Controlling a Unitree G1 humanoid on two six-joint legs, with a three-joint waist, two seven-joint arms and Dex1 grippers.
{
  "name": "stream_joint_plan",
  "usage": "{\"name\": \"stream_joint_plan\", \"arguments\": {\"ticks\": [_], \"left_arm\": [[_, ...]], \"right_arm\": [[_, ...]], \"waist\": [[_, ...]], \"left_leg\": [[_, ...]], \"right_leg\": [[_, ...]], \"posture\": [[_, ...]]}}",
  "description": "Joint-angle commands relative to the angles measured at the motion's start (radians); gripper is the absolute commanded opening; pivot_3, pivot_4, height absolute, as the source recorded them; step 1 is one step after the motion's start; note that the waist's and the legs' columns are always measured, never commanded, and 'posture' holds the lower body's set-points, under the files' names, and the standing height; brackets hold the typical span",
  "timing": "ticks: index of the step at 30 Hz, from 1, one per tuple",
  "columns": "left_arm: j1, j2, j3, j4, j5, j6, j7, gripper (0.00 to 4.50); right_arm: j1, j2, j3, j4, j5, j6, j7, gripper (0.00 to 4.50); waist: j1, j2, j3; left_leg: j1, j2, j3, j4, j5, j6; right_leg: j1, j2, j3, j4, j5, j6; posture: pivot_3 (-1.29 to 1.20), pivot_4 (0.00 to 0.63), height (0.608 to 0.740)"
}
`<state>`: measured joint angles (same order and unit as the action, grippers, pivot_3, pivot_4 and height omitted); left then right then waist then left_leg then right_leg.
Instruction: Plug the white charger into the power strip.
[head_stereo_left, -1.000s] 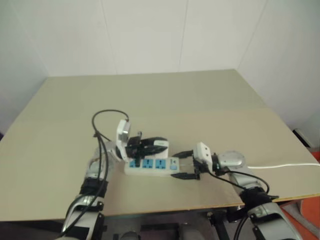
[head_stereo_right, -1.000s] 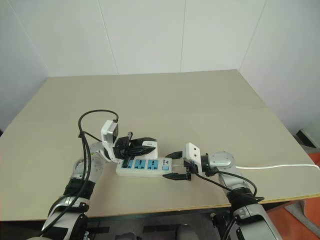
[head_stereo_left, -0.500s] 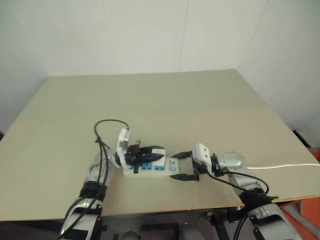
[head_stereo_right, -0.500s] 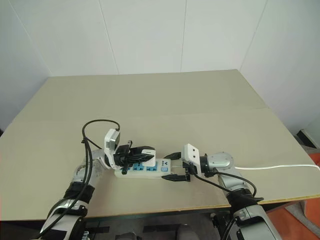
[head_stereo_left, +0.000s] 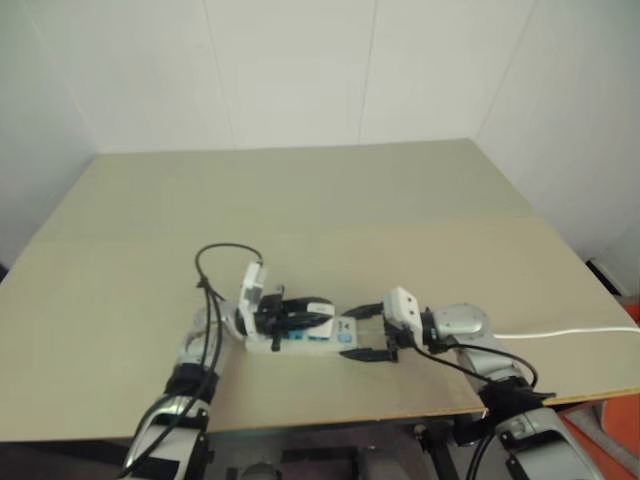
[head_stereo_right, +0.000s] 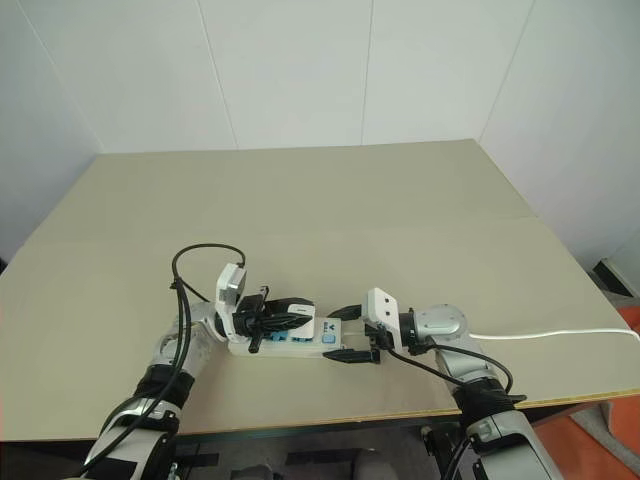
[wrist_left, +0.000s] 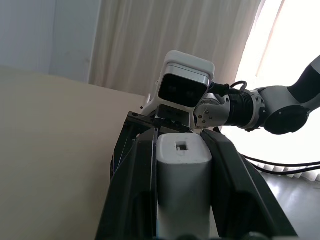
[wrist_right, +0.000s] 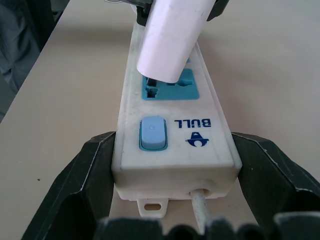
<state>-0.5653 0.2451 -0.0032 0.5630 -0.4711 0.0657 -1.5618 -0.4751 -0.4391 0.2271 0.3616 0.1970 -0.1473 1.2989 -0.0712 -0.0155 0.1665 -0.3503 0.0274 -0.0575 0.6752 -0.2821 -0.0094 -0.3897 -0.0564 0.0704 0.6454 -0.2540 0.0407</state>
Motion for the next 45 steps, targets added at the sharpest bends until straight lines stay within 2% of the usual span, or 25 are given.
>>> {"name": "stream_joint_plan", "arguments": {"ticks": [1,10,28,45], "left_arm": [[-0.007,-0.001,-0.01,0.021,0.02,-0.018,0.003,1.02],[0.015,0.027,-0.049,0.045,0.079,-0.095,-0.039,1.02],[0.042,0.146,-0.021,0.038,0.063,-0.128,-0.052,1.02],[0.05,0.152,-0.112,0.084,0.137,-0.25,-0.052,1.02]], "right_arm": [[0.024,0.015,0.054,-0.011,-0.038,0.004,0.005,3.38],[0.024,0.011,0.052,-0.009,-0.037,0.002,0.007,3.38],[0.017,0.024,0.052,0.014,-0.053,-0.017,0.0,3.38],[0.023,0.021,0.06,0.002,-0.049,-0.014,-0.016,3.38]], "waist": [[0.0,0.0,0.0],[0.0,0.0,-0.003],[-0.006,0.0,-0.004],[-0.004,-0.001,-0.004]], "left_leg": [[0.0,0.0,0.0,0.0,0.0,0.0],[0.002,0.0,0.0,-0.001,0.0,0.0],[0.008,0.007,0.001,-0.008,0.0,0.0],[0.012,0.01,0.001,-0.011,0.0,0.0]], "right_leg": [[0.0,0.0,0.0,0.0,0.0,0.0],[0.001,0.0,0.0,0.0,0.0,0.0],[0.002,0.007,0.002,0.0,0.0,-0.002],[0.003,0.011,0.003,0.0,0.001,-0.005]], "posture": [[0.0,0.15,0.74],[0.0,0.15,0.74],[0.0,0.15,0.74],[0.0,0.15,0.74]]}}
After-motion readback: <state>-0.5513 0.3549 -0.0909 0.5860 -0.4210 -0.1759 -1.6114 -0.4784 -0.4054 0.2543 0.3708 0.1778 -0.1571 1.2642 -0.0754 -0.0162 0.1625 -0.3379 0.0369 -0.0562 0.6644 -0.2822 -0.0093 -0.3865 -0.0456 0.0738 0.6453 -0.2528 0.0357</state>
